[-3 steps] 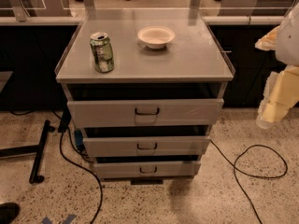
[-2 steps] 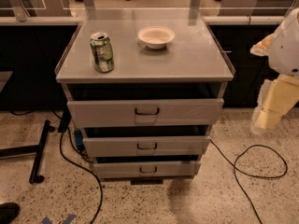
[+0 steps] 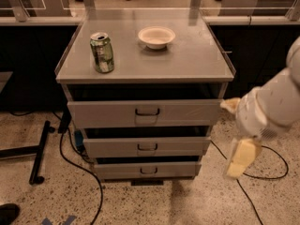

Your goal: Open bottom drawer

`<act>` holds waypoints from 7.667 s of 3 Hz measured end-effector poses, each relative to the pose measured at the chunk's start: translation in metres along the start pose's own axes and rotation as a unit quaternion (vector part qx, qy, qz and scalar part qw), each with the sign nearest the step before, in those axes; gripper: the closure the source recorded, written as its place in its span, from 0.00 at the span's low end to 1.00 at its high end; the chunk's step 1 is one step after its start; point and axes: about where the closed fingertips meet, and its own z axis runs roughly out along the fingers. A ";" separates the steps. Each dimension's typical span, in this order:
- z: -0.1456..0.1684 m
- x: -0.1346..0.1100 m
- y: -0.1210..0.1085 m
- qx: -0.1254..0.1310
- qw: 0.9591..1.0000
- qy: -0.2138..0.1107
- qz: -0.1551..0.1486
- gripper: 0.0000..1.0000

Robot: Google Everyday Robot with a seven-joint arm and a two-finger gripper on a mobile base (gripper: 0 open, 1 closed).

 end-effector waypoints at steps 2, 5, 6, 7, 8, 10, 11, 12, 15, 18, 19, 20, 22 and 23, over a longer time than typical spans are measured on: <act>0.229 0.040 0.088 -0.116 0.989 -0.087 0.021 0.00; 0.262 0.049 0.082 -0.096 0.987 -0.113 0.069 0.00; 0.274 0.057 0.073 -0.076 0.983 -0.131 0.108 0.00; 0.317 0.062 0.031 -0.056 0.961 -0.169 0.213 0.00; 0.393 0.073 0.015 -0.081 0.918 -0.184 0.342 0.00; 0.484 0.080 0.032 -0.132 0.861 -0.201 0.448 0.00; 0.484 0.079 0.032 -0.132 0.861 -0.201 0.448 0.00; 0.494 0.067 0.025 -0.135 0.853 -0.230 0.448 0.00; 0.548 0.017 -0.047 -0.155 0.823 -0.324 0.441 0.43; 0.582 0.011 -0.090 -0.108 0.746 -0.388 0.530 1.00; 0.591 0.012 -0.103 -0.069 0.722 -0.390 0.568 1.00; 0.591 0.012 -0.103 -0.069 0.722 -0.390 0.568 1.00; 0.615 0.024 -0.131 -0.004 0.729 -0.377 0.571 1.00; 0.630 0.035 -0.148 0.033 0.742 -0.357 0.567 1.00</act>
Offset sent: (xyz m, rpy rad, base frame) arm 0.0382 0.0823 -0.4086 0.4112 -0.0285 -0.0671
